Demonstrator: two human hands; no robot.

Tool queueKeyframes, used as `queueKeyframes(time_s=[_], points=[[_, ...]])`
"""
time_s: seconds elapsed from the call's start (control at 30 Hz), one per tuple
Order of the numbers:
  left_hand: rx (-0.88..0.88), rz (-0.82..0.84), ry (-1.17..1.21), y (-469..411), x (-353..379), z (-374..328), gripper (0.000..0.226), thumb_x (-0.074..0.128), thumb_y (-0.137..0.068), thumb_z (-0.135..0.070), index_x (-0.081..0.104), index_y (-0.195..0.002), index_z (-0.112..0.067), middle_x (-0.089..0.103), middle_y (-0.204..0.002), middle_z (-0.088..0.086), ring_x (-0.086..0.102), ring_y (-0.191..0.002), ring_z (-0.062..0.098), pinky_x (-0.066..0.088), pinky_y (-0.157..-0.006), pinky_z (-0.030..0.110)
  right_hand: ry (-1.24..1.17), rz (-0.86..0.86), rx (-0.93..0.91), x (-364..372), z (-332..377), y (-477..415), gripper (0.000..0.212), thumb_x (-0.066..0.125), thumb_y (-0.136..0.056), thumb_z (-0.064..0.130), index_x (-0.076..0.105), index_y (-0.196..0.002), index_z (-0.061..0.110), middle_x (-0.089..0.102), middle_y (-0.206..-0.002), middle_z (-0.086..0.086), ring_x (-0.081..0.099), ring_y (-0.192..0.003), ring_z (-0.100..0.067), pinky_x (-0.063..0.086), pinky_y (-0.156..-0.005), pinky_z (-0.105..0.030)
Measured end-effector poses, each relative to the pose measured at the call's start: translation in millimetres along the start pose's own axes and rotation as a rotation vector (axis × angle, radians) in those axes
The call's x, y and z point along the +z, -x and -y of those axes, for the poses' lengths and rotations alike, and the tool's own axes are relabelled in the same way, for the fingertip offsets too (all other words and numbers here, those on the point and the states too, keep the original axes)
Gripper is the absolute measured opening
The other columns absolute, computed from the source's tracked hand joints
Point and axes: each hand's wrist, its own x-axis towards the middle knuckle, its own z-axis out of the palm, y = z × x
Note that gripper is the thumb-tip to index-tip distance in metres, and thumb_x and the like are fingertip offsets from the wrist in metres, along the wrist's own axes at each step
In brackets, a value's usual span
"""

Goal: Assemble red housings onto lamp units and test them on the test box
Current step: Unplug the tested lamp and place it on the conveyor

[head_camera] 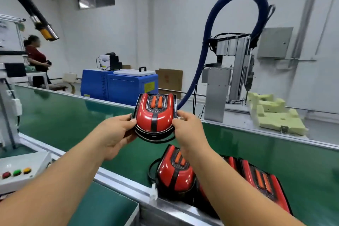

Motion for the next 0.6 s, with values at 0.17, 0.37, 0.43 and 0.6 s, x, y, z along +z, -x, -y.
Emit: queueKeyframes(time_s=[0.17, 0.37, 0.43, 0.6], points=[[-0.08, 0.107, -0.056, 4.3, 48.0, 30.0, 0.031, 0.043, -0.101, -0.001, 0.07, -0.09, -0.012, 0.074, -0.069, -0.004, 0.064, -0.059, 0.004, 0.049, -0.048, 0.017, 0.006, -0.144, 0.032, -52.1, -27.6, 22.7, 0.05, 0.05, -0.095, 0.002, 0.045, -0.144, 0.012, 0.056, -0.134, -0.01, 0.067, -0.101, -0.033, 0.061, -0.074, -0.034], [-0.179, 0.131, -0.186, -2.1, 53.4, 64.0, 0.031, 0.041, -0.1, 0.004, 0.071, -0.1, -0.006, 0.069, -0.08, 0.006, 0.058, -0.065, 0.012, 0.046, -0.044, 0.016, 0.029, -0.169, 0.161, -55.7, -70.8, 44.8, 0.05, 0.048, -0.097, 0.003, 0.04, -0.146, 0.008, 0.043, -0.149, -0.013, 0.044, -0.134, -0.023, 0.034, -0.112, -0.036], [-0.191, 0.128, -0.221, -4.8, 50.7, 72.0, 0.036, 0.039, -0.099, 0.006, 0.072, -0.096, -0.008, 0.07, -0.079, 0.006, 0.058, -0.063, 0.012, 0.047, -0.044, 0.016, 0.086, -0.174, 0.177, -54.7, -77.2, 47.2, 0.051, 0.047, -0.097, 0.002, 0.038, -0.147, 0.009, 0.042, -0.15, -0.011, 0.042, -0.135, -0.023, 0.033, -0.108, -0.031], [-0.208, 0.141, -0.361, -9.3, 42.9, 88.9, 0.037, 0.036, -0.097, 0.009, 0.072, -0.101, 0.0, 0.069, -0.078, 0.011, 0.057, -0.056, 0.014, 0.043, -0.045, 0.018, 0.49, -0.139, 0.102, -55.9, -86.1, 47.4, 0.046, 0.042, -0.099, 0.01, 0.042, -0.144, 0.012, 0.046, -0.145, -0.007, 0.059, -0.109, -0.013, 0.052, -0.092, -0.027]])
